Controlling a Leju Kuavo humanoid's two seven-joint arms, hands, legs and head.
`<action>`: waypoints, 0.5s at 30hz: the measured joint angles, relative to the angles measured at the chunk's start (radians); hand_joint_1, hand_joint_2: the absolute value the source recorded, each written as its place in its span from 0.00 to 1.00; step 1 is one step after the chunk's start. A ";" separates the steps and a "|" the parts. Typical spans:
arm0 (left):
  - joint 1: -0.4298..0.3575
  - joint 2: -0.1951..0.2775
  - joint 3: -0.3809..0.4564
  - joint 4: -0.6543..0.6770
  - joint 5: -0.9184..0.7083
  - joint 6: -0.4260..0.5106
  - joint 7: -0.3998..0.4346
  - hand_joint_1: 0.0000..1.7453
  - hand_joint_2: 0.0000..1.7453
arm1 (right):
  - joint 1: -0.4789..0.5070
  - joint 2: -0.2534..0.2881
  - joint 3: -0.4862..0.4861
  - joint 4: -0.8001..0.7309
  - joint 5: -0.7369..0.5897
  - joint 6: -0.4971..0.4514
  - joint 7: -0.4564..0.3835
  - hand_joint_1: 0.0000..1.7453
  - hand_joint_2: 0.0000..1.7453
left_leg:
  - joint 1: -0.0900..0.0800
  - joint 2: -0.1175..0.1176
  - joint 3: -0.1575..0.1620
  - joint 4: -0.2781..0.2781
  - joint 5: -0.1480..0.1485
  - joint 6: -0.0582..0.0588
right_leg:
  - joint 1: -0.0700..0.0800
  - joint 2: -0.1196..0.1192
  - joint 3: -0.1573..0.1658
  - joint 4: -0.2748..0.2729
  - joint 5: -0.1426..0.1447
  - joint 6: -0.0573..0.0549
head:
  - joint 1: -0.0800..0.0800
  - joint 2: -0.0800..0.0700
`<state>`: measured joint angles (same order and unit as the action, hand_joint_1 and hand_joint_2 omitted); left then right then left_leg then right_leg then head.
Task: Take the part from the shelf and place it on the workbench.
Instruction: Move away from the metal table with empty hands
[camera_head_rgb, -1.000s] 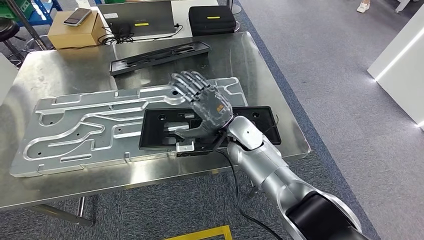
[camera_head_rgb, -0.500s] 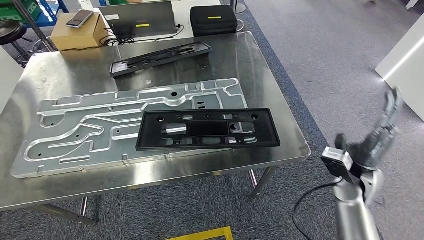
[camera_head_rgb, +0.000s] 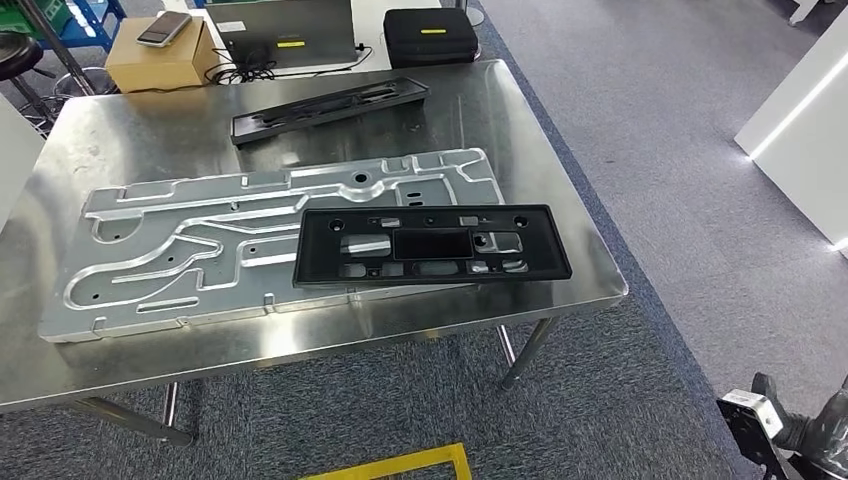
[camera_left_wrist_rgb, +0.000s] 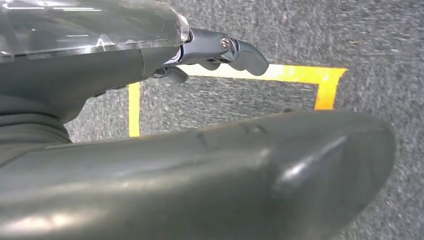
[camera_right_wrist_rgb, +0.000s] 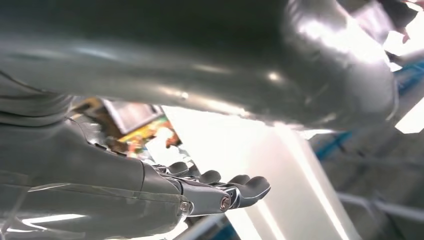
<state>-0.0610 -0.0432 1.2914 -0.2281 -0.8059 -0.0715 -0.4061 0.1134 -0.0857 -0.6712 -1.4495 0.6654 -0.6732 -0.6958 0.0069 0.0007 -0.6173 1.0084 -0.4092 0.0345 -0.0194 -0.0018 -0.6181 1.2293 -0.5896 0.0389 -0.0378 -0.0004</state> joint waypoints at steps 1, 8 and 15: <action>-0.001 -0.002 0.002 0.000 0.000 0.000 0.001 0.00 0.00 | -0.002 0.005 -0.018 0.024 0.016 0.005 0.000 0.00 0.00 | 0.000 0.000 -0.008 0.003 0.006 -0.003 | 0.000 0.000 0.050 -0.071 0.027 -0.003 | 0.000 0.000; 0.000 -0.012 0.006 0.000 -0.003 0.003 0.003 0.00 0.00 | -0.034 0.024 -0.149 0.289 0.065 0.133 0.000 0.00 0.00 | 0.000 -0.004 -0.026 0.011 0.023 -0.042 | 0.008 -0.001 0.138 -0.251 0.080 -0.043 | 0.000 0.000; 0.005 -0.018 0.012 0.000 -0.004 0.011 0.005 0.00 0.00 | -0.070 0.032 -0.258 0.655 0.057 0.261 0.033 0.00 0.00 | 0.004 -0.003 -0.028 0.258 -0.142 -0.055 | 0.011 -0.008 0.041 -0.247 0.154 -0.058 | 0.000 0.000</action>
<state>-0.0561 -0.0613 1.3039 -0.2281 -0.8101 -0.0602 -0.4014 0.0437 -0.0533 -0.9287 -0.7949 0.7222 -0.4125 -0.6625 0.0106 -0.0024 -0.6452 1.2661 -0.5512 -0.0203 -0.0081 -0.0102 -0.5768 0.9824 -0.4354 -0.0192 -0.0378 -0.0004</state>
